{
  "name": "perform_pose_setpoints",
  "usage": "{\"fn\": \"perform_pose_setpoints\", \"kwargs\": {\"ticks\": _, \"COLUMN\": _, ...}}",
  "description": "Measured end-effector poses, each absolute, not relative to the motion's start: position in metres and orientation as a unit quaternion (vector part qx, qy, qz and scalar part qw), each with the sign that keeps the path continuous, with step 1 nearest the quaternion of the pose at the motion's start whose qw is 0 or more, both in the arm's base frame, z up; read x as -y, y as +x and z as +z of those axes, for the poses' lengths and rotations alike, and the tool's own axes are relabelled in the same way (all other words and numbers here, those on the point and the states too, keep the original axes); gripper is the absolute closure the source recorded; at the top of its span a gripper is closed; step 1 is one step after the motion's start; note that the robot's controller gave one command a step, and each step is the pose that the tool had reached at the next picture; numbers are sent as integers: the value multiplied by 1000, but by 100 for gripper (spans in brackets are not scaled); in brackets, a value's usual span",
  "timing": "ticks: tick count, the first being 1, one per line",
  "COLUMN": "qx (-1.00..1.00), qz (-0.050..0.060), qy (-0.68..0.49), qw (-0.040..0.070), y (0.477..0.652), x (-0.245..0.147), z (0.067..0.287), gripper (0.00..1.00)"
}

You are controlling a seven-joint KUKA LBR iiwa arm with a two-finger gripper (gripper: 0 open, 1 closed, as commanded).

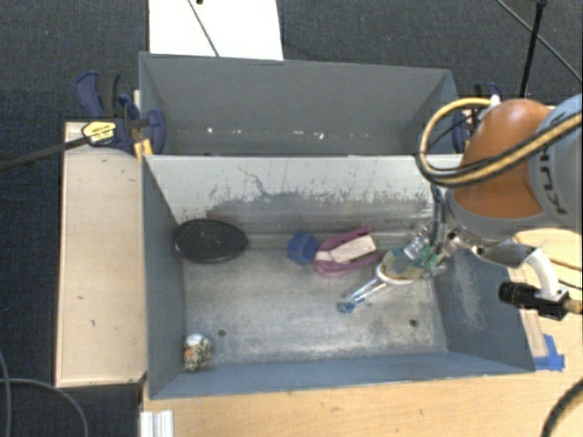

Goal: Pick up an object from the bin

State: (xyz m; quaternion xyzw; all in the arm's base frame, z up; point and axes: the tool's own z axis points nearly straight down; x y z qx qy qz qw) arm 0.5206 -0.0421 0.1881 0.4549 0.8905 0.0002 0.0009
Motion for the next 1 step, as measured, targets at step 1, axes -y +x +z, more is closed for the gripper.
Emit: {"fn": "perform_pose_setpoints", "kwargs": {"ticks": 1, "qx": -960, "qz": 0, "qy": 281, "qw": 0, "y": 509, "x": 27, "z": 164, "gripper": 100}}
